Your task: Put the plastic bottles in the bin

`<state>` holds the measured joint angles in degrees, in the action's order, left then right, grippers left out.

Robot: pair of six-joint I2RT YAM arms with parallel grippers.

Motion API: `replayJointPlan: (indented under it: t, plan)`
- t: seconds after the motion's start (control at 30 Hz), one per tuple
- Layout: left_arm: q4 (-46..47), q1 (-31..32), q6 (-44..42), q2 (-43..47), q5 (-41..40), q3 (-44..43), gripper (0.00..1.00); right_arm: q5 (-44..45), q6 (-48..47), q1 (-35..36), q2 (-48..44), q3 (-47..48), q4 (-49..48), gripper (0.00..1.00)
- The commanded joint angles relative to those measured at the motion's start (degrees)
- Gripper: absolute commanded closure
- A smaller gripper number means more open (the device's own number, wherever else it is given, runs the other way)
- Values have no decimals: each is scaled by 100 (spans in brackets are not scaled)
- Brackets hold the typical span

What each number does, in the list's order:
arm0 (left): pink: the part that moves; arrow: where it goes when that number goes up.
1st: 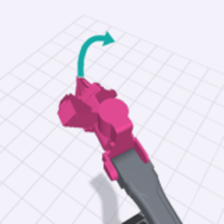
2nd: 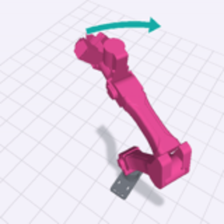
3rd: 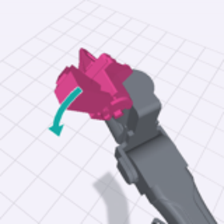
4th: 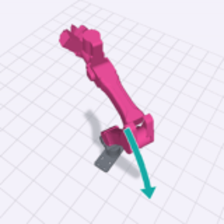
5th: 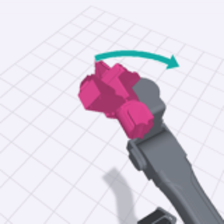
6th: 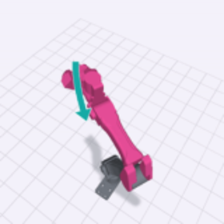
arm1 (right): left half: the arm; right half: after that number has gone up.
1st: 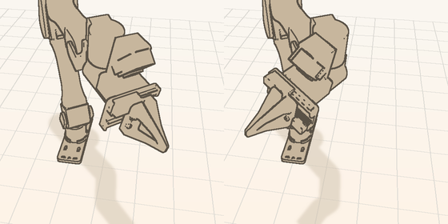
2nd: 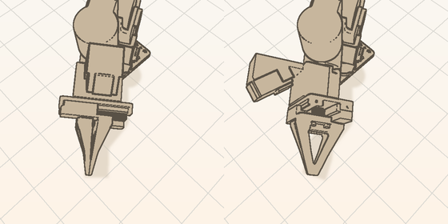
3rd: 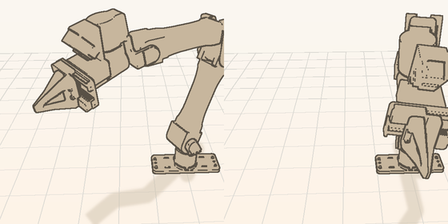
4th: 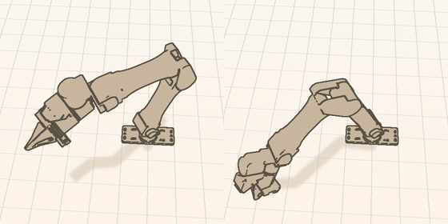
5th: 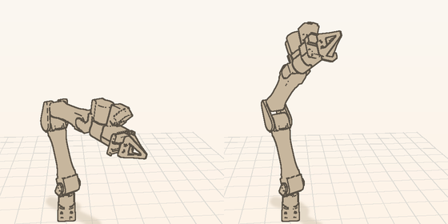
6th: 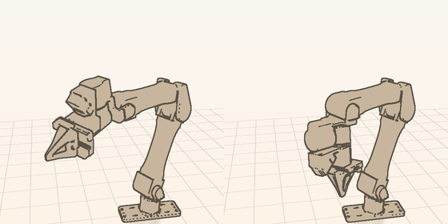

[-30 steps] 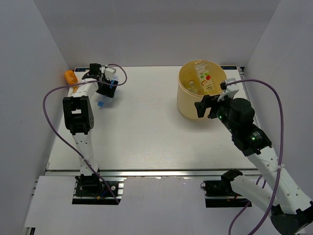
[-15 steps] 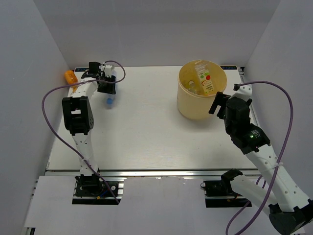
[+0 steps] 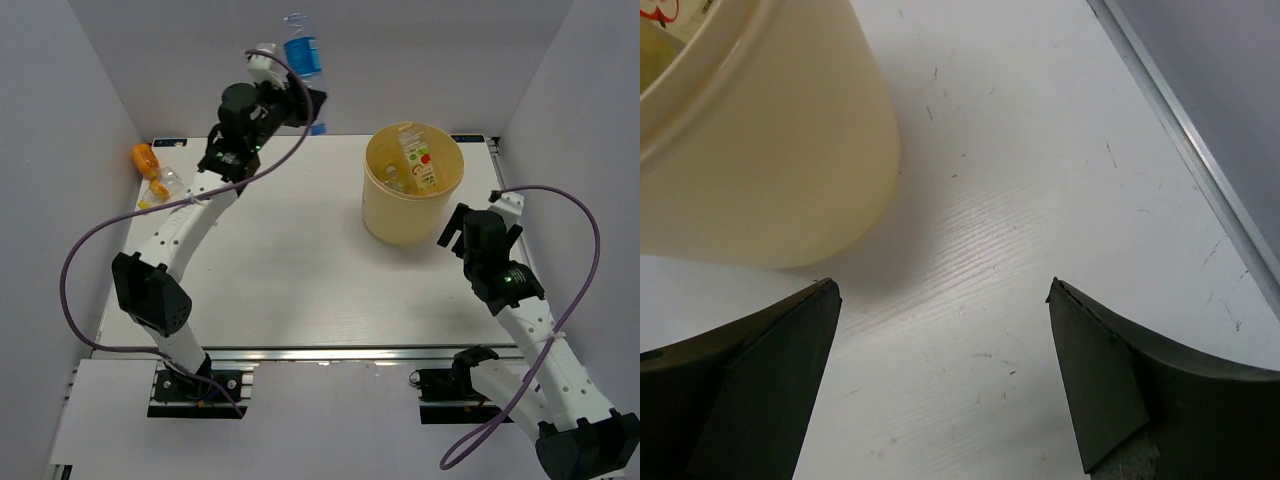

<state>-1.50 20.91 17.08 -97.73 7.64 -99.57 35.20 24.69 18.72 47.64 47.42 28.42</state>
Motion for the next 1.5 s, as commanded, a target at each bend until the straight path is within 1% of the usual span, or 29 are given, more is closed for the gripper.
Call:
replayJointPlan:
  t: [0.0,0.03,0.07,0.1,0.13,0.17,0.2,0.3,0.33,0.37,0.4,0.47,0.5,0.53,0.57,0.6,0.7,0.83,0.97,1.03,1.07,1.1,1.13,1.17,1.2,1.23,1.3,1.33,1.47]
  plan:
    - [650,518,812,-140,-552,-289,60,-215,54,-88,-281,-83,-276,11]
    - [799,598,954,-245,-544,-413,59,-241,28,-97,-299,-92,-267,11]
    - [870,668,1320,-490,-553,-527,59,-294,1,-105,-334,-127,-267,11]
    - [992,817,1481,-623,-501,-624,59,-303,-34,-114,-351,-136,-232,11]
    - [1272,914,1595,-781,-248,-817,59,-321,-52,-114,-369,-154,-232,11]
    - [1283,1028,1753,-939,-280,-984,59,-330,-69,-123,-413,-189,-232,11]
    - [1127,1264,1711,-1306,-402,-1464,59,-338,-95,-123,-431,-215,-232,11]
    - [626,1687,1299,-1992,-597,-2205,59,-330,-140,-141,-518,-251,-241,11]
    - [572,1758,1089,-2091,-667,-2425,57,-338,-166,-149,-562,-251,-232,11]
    - [528,1811,1009,-2162,-685,-2479,53,-338,-175,-149,-589,-242,-232,11]
    - [484,1925,929,-2258,-746,-2497,43,-338,-175,-149,-615,-277,-241,11]
    - [396,2048,692,-2320,-834,-2506,42,-339,-227,-158,-668,-338,-337,11]
    - [361,2180,596,-2320,-852,-2436,40,-347,-228,-158,-677,-365,-346,11]
    - [378,2233,429,-2294,-878,-2305,31,-339,-254,-158,-677,-365,-346,11]
    - [404,2268,367,-2277,-887,-2051,13,-347,-254,-167,-677,-374,-338,11]
    - [370,2304,331,-2250,-948,-1988,2,-339,-263,-167,-668,-365,-329,11]
    - [-7,2304,200,-2171,-1167,-2119,2,-365,-271,-176,-703,-347,-346,11]
    - [-237,2304,-11,-1733,-1379,-2137,2,-487,-298,-176,-738,-365,-425,11]
    - [-439,2295,-231,-1188,-1896,-1742,2,-514,-315,-176,-756,-365,-434,11]
    - [-483,2278,-529,-924,-2143,-1312,2,-566,-307,-185,-765,-382,-460,11]
    - [-431,2217,-626,-592,-2170,-1102,2,-584,-307,-185,-756,-382,-461,11]
    - [-378,2164,-801,-406,-2170,-595,2,-611,-324,-193,-773,-374,-461,11]
    - [-291,2085,-855,-213,-2161,-338,2,-646,-333,-193,-773,-356,-452,11]
    - [-229,1858,-882,137,-2109,48,2,-646,-342,-193,-800,-347,-469,11]
    - [-280,1708,-865,280,-2074,165,2,-637,-350,-193,-809,-339,-478,11]
    - [-455,1341,-812,394,-2047,244,2,-629,-351,-193,-826,-347,-478,11]
    - [-658,900,-689,684,-1933,341,2,-620,-359,-193,-861,-365,-513,11]
    - [-728,497,-706,772,-1855,481,2,-611,-351,-193,-861,-365,-513,11]
    - [-922,-279,-1136,1221,-1775,1026,2,-629,-386,-211,-818,-348,-522,11]
